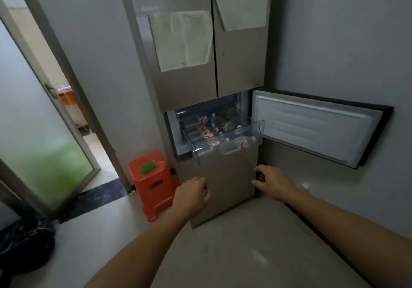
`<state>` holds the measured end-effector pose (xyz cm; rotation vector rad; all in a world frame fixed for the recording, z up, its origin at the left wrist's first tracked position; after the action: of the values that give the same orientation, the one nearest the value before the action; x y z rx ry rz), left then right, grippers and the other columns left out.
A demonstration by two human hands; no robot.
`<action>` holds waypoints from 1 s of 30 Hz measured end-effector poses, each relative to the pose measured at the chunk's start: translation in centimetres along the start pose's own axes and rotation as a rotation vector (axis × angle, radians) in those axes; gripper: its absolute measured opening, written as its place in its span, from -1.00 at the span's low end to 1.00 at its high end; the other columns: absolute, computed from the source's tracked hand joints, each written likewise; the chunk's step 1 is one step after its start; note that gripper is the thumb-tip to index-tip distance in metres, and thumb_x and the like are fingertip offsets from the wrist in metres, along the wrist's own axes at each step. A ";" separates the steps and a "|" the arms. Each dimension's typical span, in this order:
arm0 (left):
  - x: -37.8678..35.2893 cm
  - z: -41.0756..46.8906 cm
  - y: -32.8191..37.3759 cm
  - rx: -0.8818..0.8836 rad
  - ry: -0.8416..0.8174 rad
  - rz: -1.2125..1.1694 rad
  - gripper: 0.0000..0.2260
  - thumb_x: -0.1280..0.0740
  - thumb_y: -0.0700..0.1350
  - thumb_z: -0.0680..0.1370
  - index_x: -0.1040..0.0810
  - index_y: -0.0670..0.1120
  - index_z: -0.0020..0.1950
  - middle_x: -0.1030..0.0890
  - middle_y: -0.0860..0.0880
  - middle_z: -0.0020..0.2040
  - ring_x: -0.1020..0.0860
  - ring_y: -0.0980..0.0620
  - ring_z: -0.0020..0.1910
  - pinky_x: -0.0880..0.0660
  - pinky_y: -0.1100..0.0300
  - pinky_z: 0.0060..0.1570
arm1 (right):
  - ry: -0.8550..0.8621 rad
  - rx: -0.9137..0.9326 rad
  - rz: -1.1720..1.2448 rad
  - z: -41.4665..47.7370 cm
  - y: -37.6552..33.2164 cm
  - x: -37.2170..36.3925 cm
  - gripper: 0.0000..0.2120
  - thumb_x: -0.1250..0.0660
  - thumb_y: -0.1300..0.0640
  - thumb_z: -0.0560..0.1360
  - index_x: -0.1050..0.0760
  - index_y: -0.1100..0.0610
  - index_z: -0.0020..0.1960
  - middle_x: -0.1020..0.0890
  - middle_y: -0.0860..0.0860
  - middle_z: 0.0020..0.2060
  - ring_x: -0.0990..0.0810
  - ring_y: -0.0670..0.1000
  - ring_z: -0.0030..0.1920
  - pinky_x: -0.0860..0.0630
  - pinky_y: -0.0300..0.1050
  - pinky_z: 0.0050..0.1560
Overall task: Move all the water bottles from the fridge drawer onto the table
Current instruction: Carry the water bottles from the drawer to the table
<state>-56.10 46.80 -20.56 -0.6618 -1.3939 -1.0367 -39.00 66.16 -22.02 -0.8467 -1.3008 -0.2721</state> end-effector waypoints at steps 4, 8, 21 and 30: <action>0.0 9.1 -1.3 0.012 0.020 0.001 -0.83 -0.22 0.02 0.54 -0.48 -0.06 -0.04 -0.55 -0.05 -0.03 -0.55 -0.07 -0.10 -0.49 0.08 -0.16 | 0.015 0.007 0.023 9.8 1.8 1.4 -0.56 -0.32 -0.12 0.51 -0.43 0.02 0.32 -0.59 -0.01 0.04 -0.57 0.00 0.00 -0.54 -0.06 -0.03; -1.3 15.1 -2.8 0.054 0.019 -0.042 -0.84 -0.23 0.03 0.53 -0.48 -0.05 -0.04 -0.55 -0.04 -0.03 -0.54 -0.06 -0.10 -0.51 0.06 -0.14 | -0.002 0.041 0.016 17.2 2.5 2.1 -0.62 -0.32 -0.10 0.51 -0.44 0.00 0.27 -0.60 -0.01 0.03 -0.56 -0.01 -0.05 -0.45 -0.14 -0.13; -6.8 34.5 -9.0 0.058 0.015 -0.138 -0.85 -0.26 0.01 0.57 -0.51 -0.03 0.05 -0.58 0.00 0.01 -0.51 0.08 -0.13 -0.39 0.23 -0.20 | -0.103 0.022 -0.002 38.8 5.1 -0.7 -0.64 -0.33 -0.07 0.49 -0.47 0.05 0.23 -0.62 0.03 -0.02 -0.59 0.06 -0.02 -0.47 -0.10 -0.10; -12.5 42.3 -12.2 0.134 -0.139 -0.242 -0.85 -0.24 0.01 0.58 -0.52 -0.02 0.06 -0.61 0.01 0.10 -0.54 0.12 -0.08 -0.44 0.25 -0.15 | -0.318 -0.045 0.007 50.4 6.6 -6.0 -0.64 -0.35 -0.10 0.48 -0.48 0.02 0.21 -0.60 0.07 0.00 -0.58 0.08 -0.02 -0.51 -0.08 -0.06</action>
<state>-84.89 81.05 -30.20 -0.4821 -1.6798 -1.0904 -73.56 103.33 -28.92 -0.9591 -1.5911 -0.1654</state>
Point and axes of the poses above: each hand's wrist, its own z-axis towards the middle knuckle, its own x-axis out of the back of the hand, y = z × x, the point moved 2 cm from there along z, towards the middle knuckle
